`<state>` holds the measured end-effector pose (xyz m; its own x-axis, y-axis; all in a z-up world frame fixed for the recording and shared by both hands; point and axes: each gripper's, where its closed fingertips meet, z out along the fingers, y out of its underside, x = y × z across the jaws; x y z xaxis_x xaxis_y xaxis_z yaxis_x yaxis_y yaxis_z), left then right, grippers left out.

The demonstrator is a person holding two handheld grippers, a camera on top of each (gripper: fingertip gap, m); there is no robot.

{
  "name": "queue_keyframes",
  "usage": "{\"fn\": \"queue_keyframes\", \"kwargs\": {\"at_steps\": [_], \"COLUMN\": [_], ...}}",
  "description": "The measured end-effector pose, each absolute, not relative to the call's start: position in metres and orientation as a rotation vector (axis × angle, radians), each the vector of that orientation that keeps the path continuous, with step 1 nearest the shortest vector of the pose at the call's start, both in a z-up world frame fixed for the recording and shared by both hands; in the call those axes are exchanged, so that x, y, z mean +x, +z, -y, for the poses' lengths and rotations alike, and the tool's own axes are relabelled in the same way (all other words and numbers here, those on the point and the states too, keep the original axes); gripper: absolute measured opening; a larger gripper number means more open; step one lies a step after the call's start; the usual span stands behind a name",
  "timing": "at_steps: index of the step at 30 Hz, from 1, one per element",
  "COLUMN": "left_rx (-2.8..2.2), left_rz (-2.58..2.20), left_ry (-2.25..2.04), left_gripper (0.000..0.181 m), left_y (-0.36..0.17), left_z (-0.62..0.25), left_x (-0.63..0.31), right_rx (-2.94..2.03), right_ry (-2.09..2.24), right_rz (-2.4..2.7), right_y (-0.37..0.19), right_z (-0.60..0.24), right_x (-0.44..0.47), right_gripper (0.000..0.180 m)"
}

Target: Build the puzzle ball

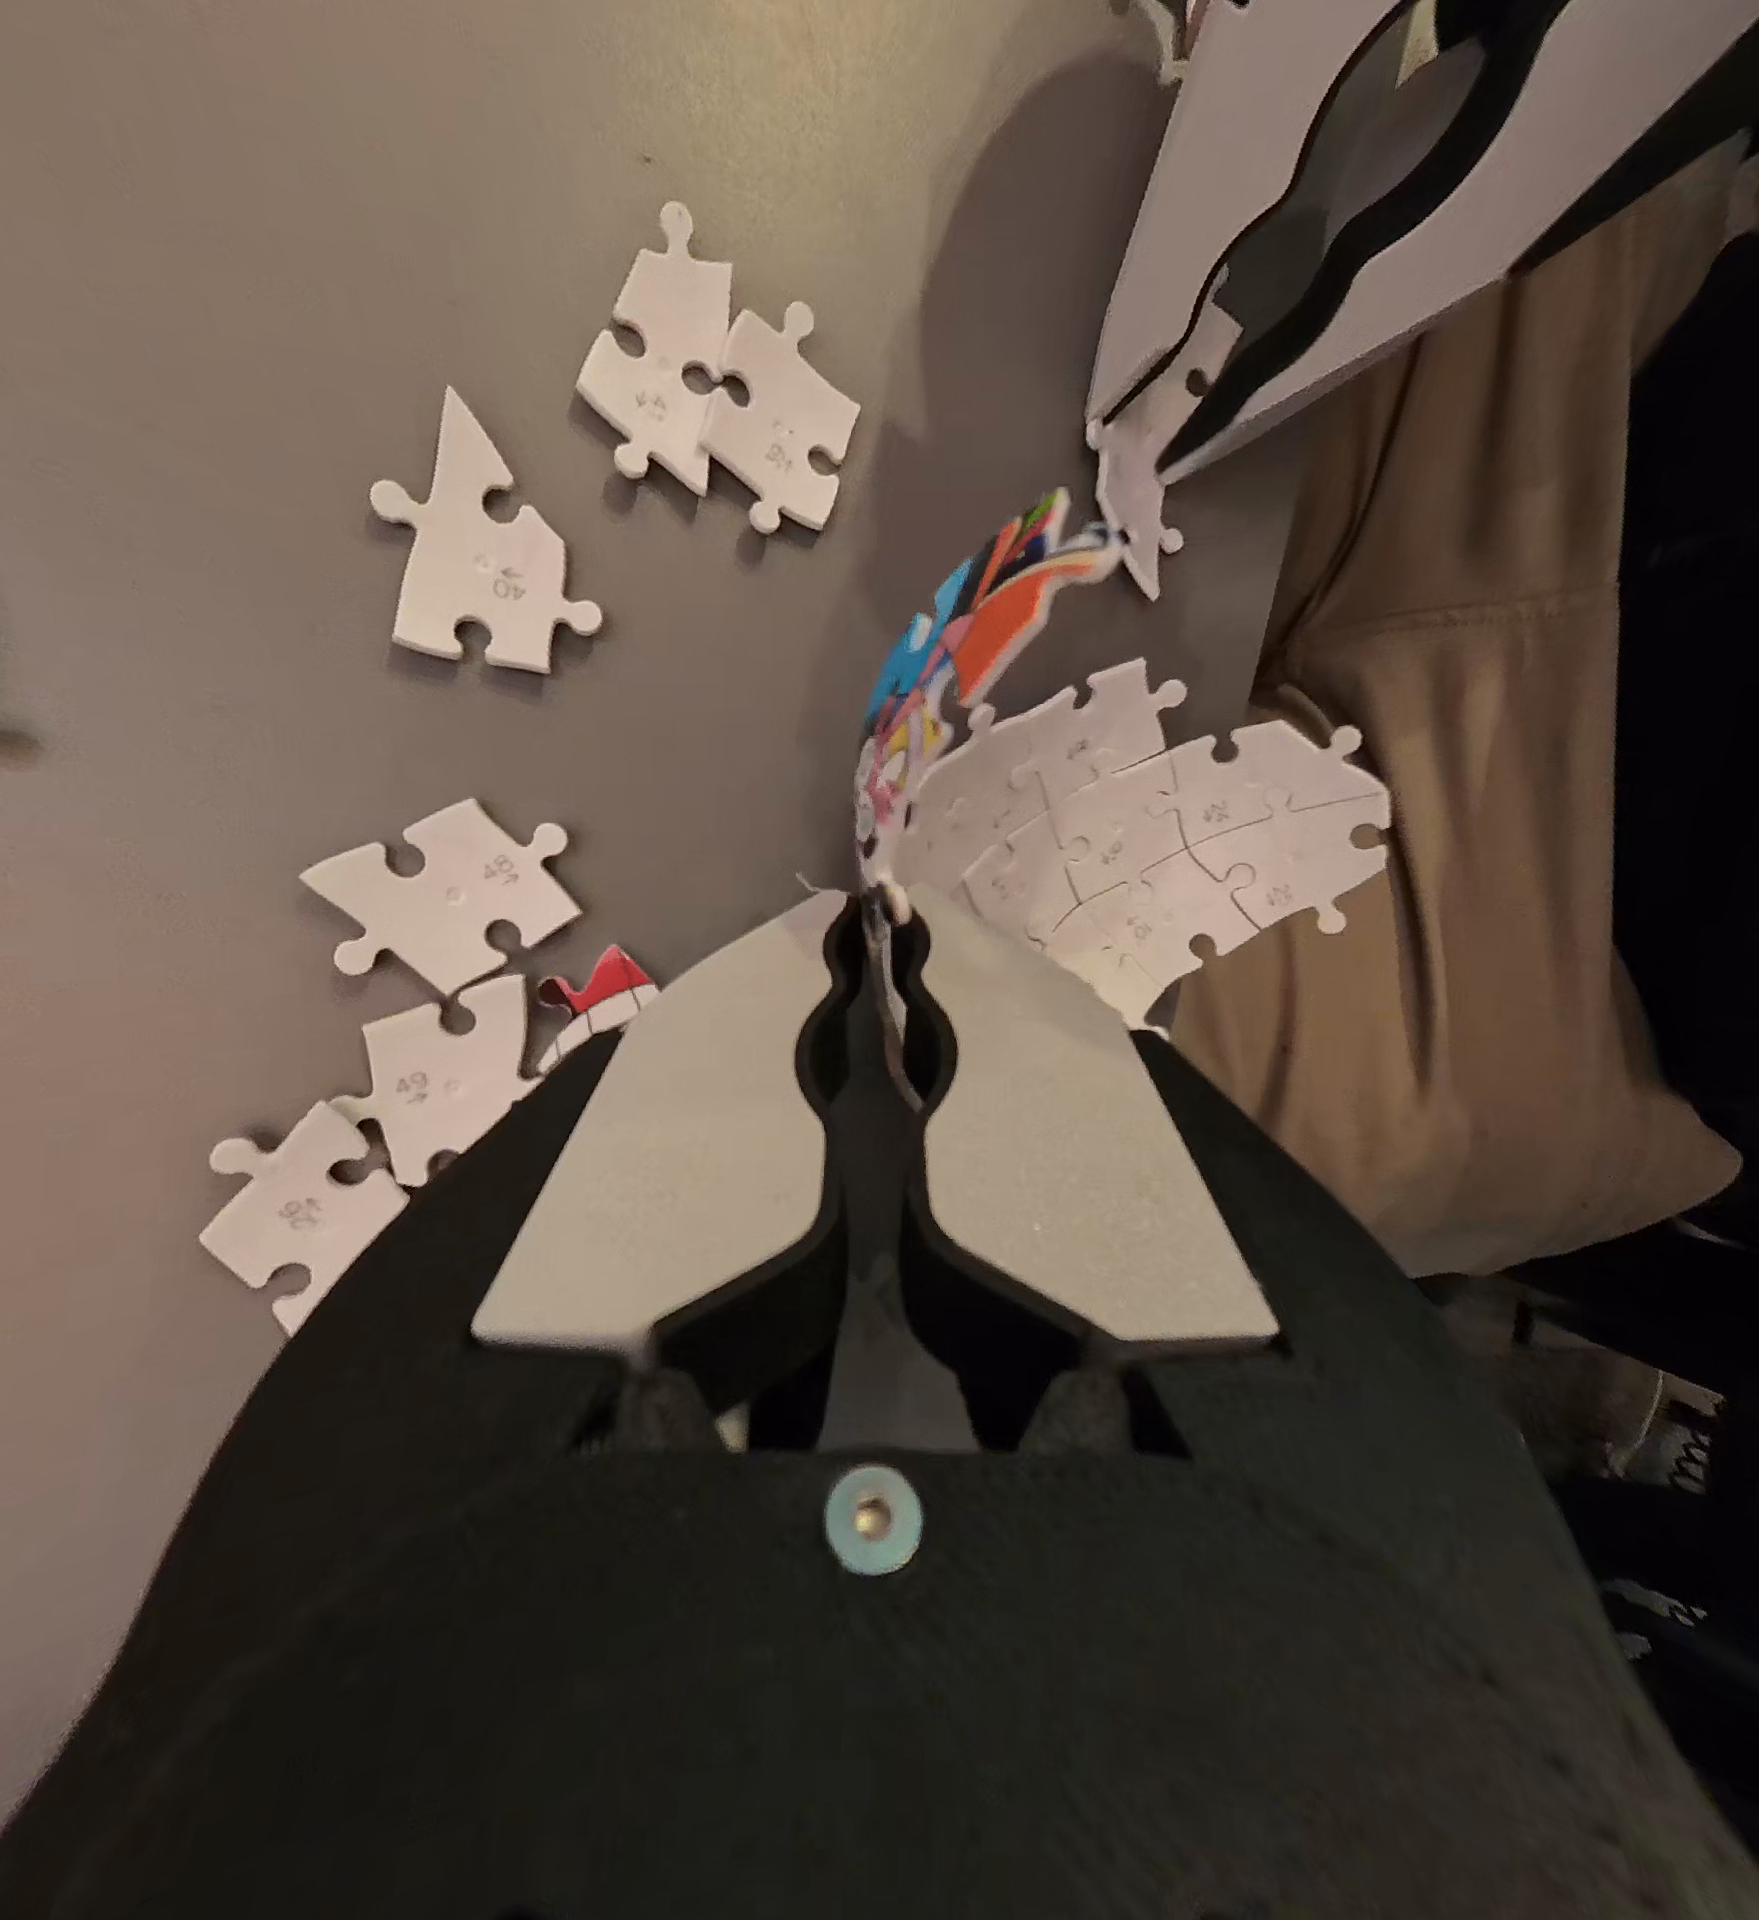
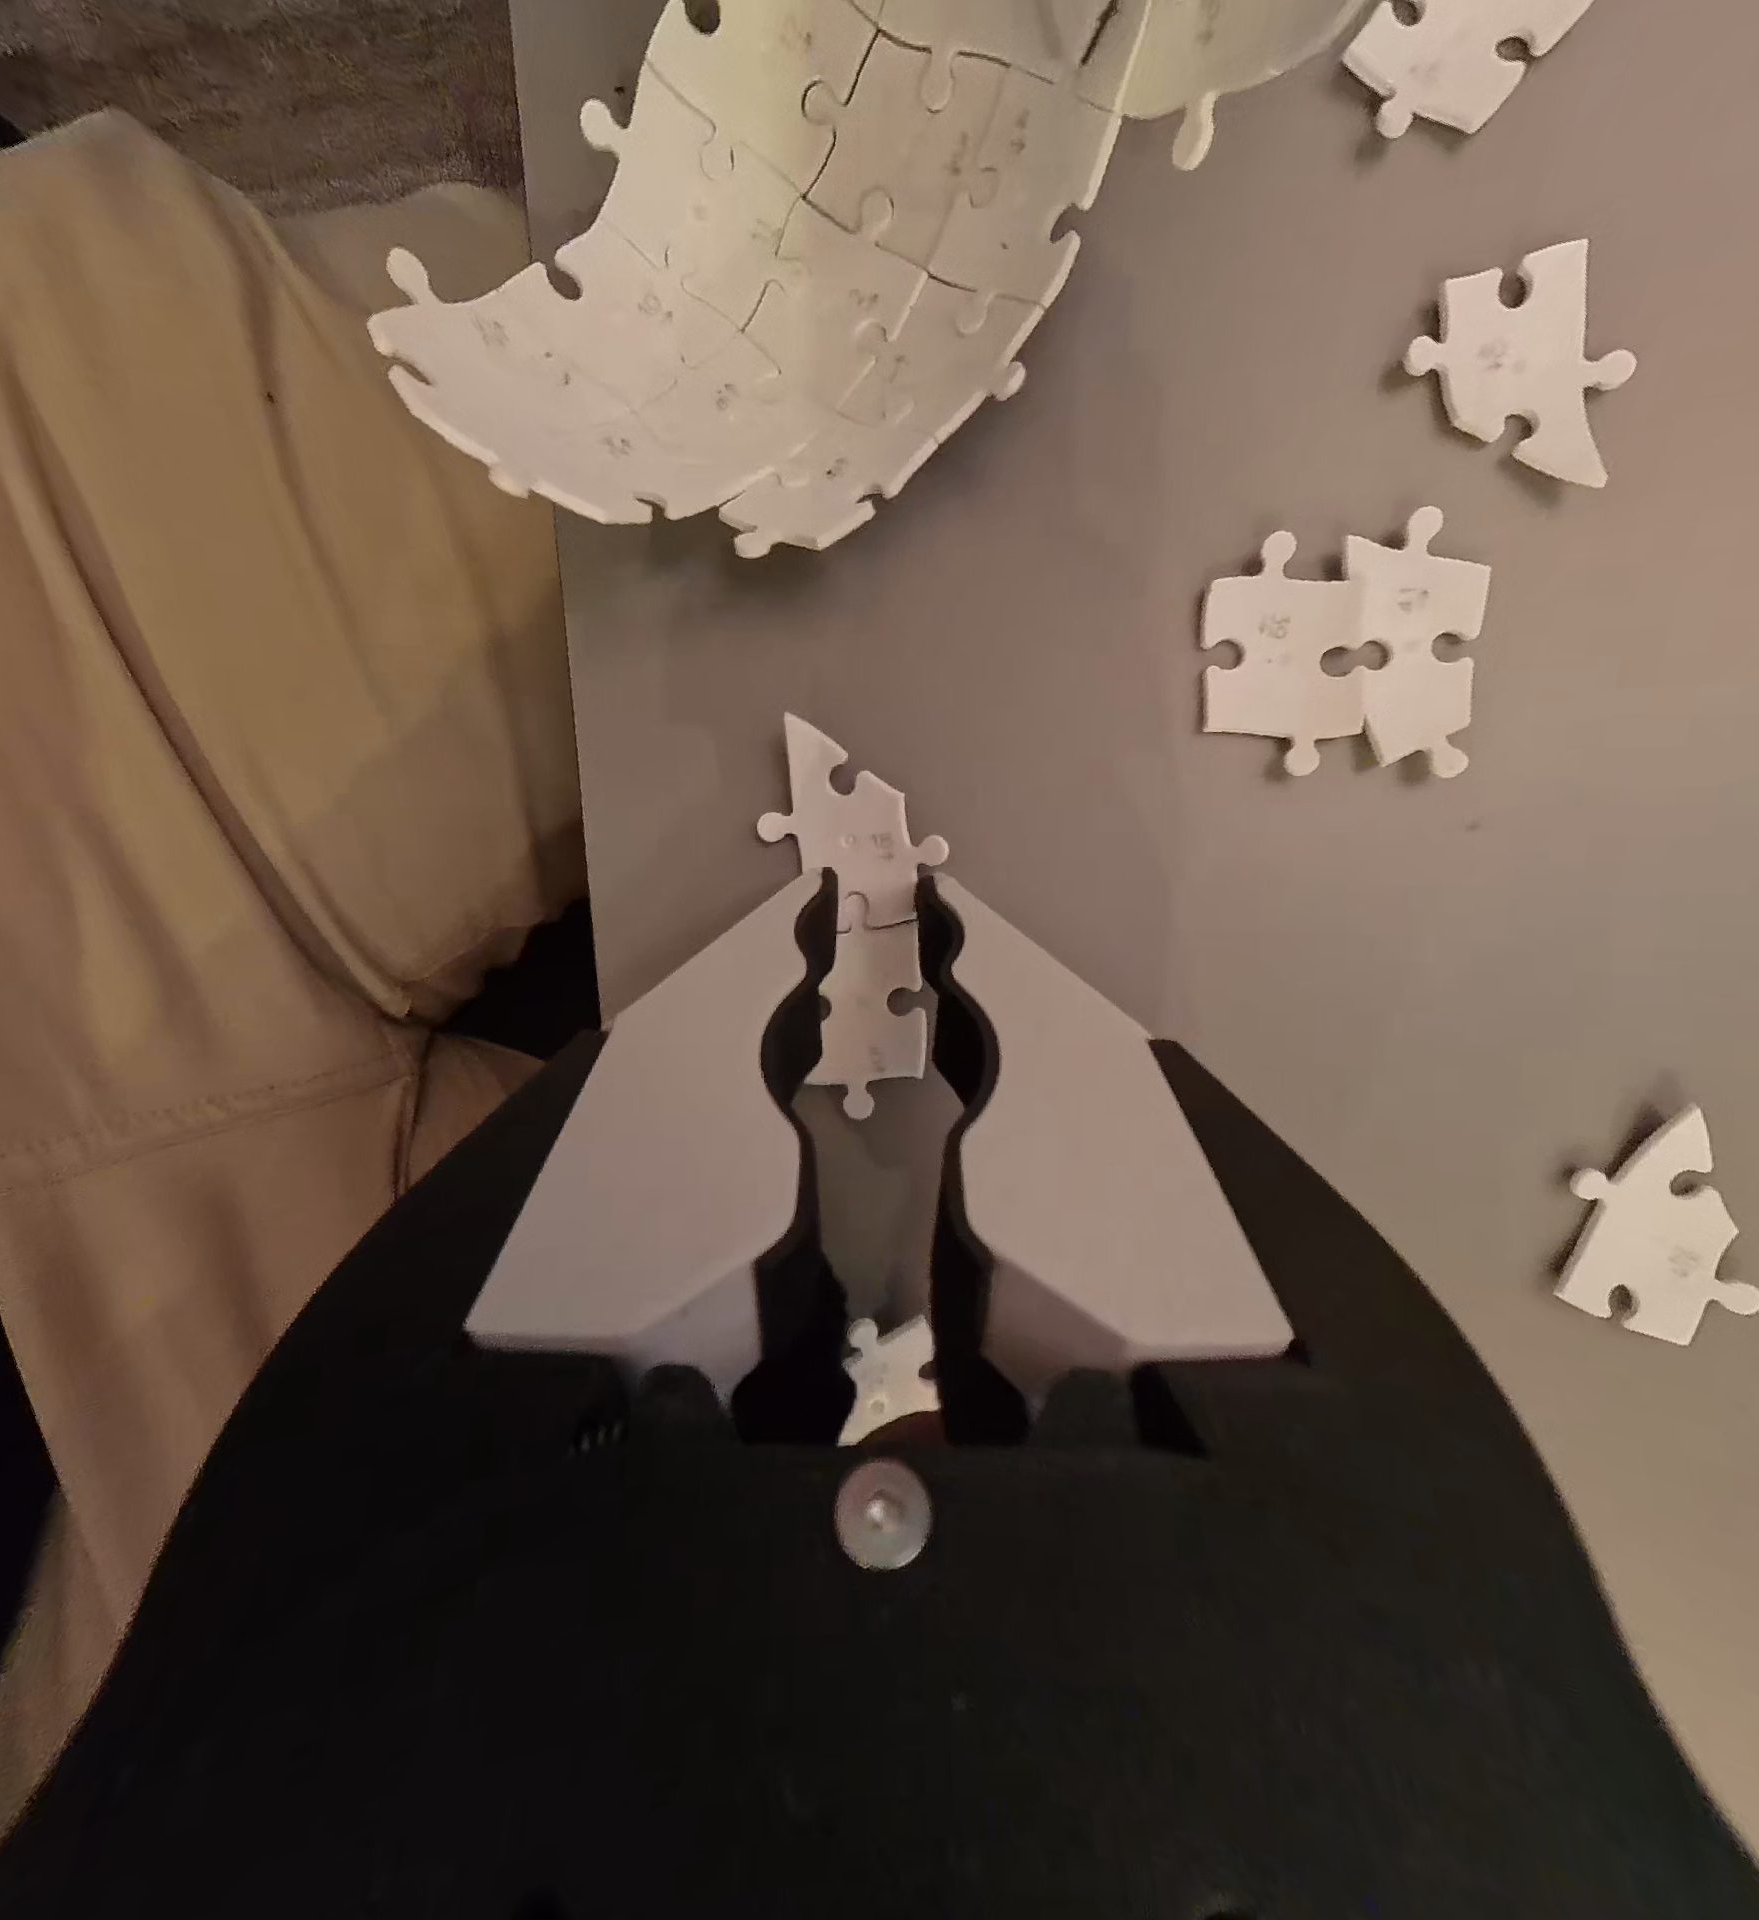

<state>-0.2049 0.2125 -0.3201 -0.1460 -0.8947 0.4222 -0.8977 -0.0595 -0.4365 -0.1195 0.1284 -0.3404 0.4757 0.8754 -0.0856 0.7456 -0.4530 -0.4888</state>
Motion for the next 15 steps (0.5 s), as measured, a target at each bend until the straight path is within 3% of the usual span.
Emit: {"fn": "queue_keyframes", "kwargs": {"at_steps": [1,15], "left_rx": [2.056,2.124], "left_rz": [2.153,2.176], "left_ry": [1.004,1.062], "left_gripper": [0.005,0.012], "left_y": [-0.32,-0.309], "left_z": [-0.213,-0.215], "left_x": [-0.205,-0.21], "right_rx": [-2.342,-2.308], "right_ry": [0.474,0.453], "right_rz": [1.343,1.3], "right_y": [-0.34,-0.335], "right_z": [-0.129,-0.137], "right_x": [-0.12,-0.121], "right_gripper": [0.011,0.003]}}
